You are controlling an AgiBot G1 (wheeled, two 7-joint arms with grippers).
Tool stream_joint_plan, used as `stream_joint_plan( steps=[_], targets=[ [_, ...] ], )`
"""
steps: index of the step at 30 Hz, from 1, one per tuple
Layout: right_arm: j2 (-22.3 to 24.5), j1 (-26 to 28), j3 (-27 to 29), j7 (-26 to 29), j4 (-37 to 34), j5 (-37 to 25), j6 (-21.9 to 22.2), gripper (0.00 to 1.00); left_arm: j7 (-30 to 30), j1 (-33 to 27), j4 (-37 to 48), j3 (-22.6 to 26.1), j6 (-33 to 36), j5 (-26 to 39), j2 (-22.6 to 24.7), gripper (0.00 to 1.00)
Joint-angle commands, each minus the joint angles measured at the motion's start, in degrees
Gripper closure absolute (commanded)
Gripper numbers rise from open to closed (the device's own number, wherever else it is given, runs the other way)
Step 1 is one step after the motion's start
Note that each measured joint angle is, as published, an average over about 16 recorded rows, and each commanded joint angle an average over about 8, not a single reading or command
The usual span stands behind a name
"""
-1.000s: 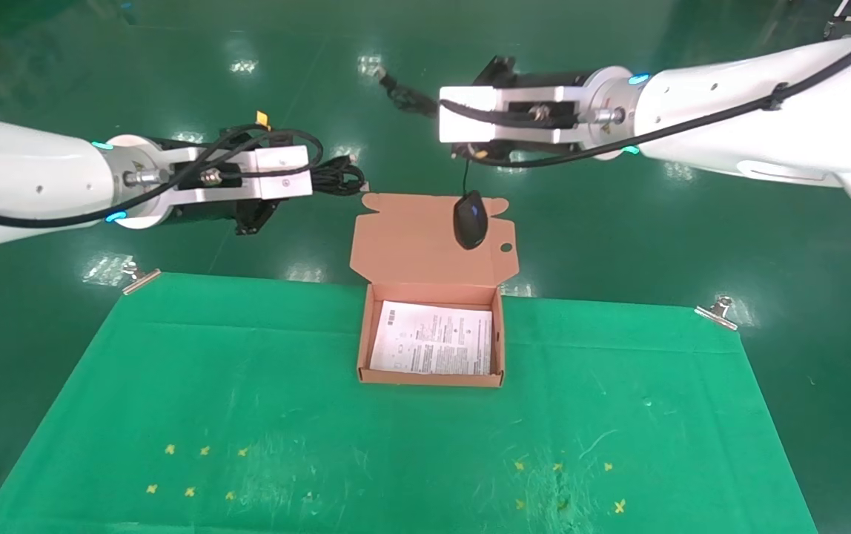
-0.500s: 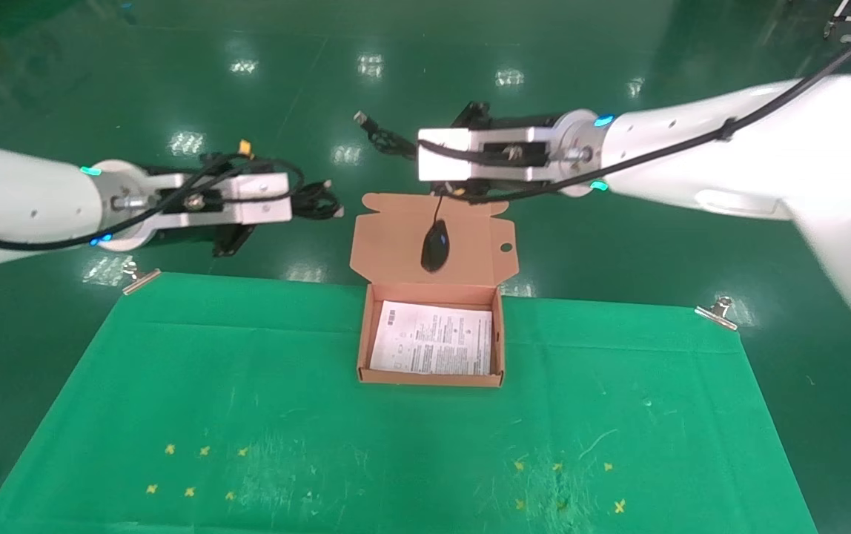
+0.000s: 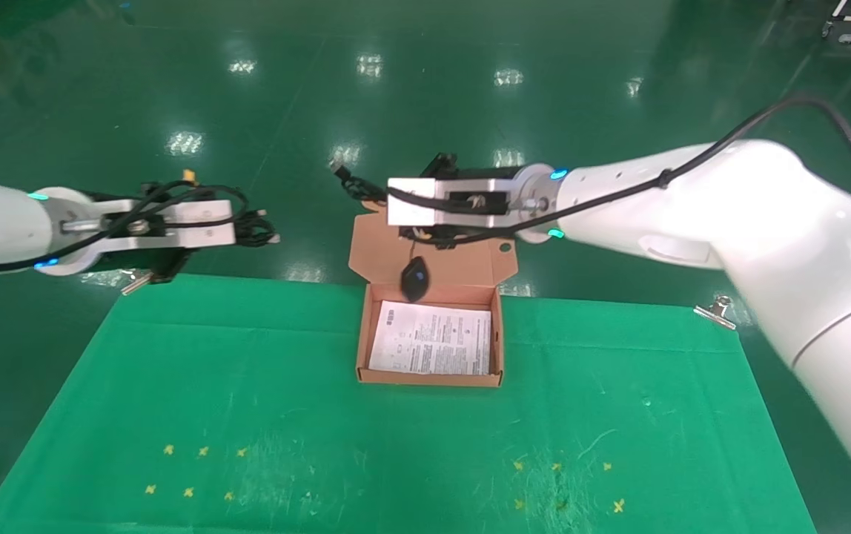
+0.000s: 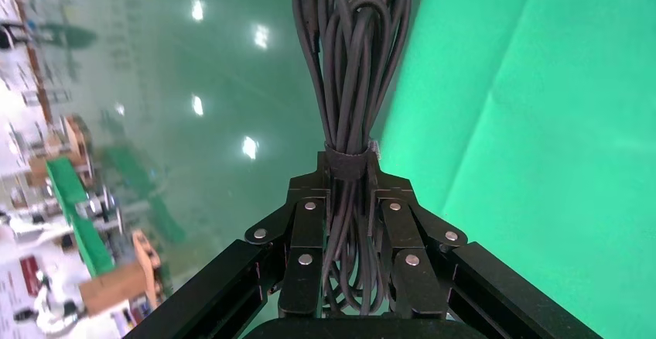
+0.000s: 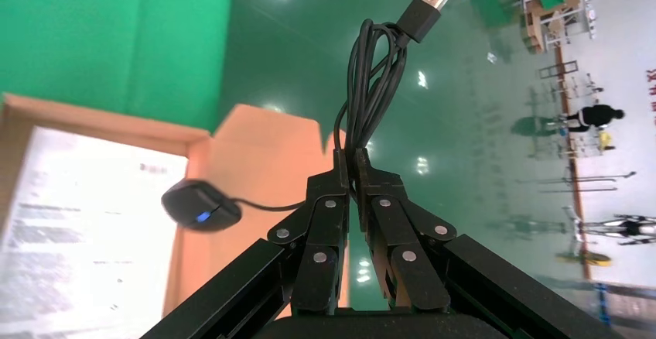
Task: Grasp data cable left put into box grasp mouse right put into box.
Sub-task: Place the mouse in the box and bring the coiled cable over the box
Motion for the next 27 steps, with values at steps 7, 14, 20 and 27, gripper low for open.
stream_joint_plan(
  steps=[7,14,20,27],
  targets=[
    [-0.6,-3.9,-0.6,-0.1,-2.3,5.9,2.1,1.0,-0.9,-0.1,0.1,0.2,1.4,1.0,-0.3,1.0],
    [-0.7,-6.4,-3.3,1.1,-5.5,8.7,3.9,1.0,-1.0,-0.1,0.0,0.2,1.4,1.0,-0.3,1.0],
    [-0.8,-7.0,-6.6,1.7,-6.3,9.7,4.3,0.98,-1.0,-0.1,0.0,0.2,1.4,1.0,-0.3,1.0],
    [-0.8,-6.9,-8.9,1.7,-6.3,10.8,4.0,0.17,-1.0,-0.1,0.0,0.2,1.5,1.1,-0.3,1.0]
  ],
)
